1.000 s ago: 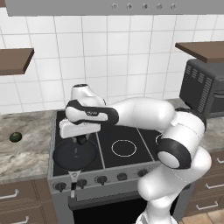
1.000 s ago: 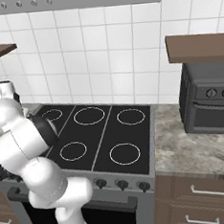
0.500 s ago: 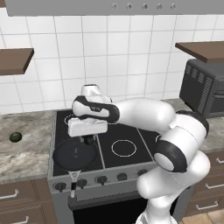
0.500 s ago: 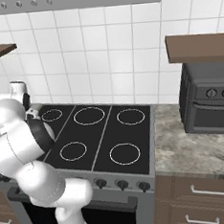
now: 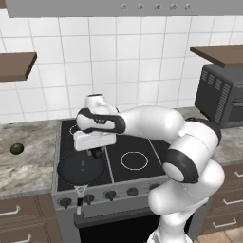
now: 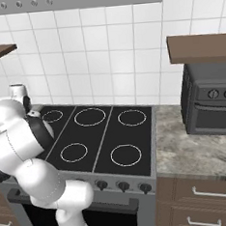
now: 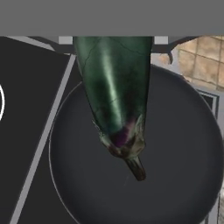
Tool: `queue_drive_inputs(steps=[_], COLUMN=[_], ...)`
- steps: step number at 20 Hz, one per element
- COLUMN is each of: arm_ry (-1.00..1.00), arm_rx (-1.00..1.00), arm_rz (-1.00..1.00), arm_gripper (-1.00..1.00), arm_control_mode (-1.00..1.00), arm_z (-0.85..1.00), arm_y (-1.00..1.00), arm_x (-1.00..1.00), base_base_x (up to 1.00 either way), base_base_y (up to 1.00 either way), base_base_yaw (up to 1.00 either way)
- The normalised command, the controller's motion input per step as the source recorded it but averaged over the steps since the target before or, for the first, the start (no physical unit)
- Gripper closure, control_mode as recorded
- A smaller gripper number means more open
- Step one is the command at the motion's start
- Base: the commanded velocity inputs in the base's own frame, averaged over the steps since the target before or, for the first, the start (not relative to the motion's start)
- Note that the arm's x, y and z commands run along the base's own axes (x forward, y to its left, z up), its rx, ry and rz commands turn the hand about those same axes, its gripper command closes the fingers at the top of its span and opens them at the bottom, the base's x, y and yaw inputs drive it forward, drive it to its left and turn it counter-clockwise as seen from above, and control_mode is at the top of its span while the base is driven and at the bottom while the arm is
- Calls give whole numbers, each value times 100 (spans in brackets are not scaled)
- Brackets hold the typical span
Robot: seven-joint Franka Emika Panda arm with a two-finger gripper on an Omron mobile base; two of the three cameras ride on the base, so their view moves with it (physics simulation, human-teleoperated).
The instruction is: Put the eggplant and squash in the pan. Then turn on the front left burner and set the heat to medium.
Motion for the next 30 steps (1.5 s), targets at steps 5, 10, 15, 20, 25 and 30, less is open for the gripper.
queue_drive_inputs(steps=[5,10,15,20,25,30], arm_ry=[0,0,0,0,0,0], arm_rx=[-8,-1,0,0,0,-1], arm_rz=[0,0,-1,0,0,0], arm_gripper=[100,100,100,100,100,100], arm_control_mode=[-100,-100,-100,-100,-100,-100], arm_z=[-6,-12,-18,-33,-37,-28], arm_y=[0,0,3,13,16,8], arm_x=[13,35,30,0,0,0], base_base_x=[0,0,0,0,0,0], base_base_y=[0,0,0,0,0,0], base_base_yaw=[0,0,0,0,0,0])
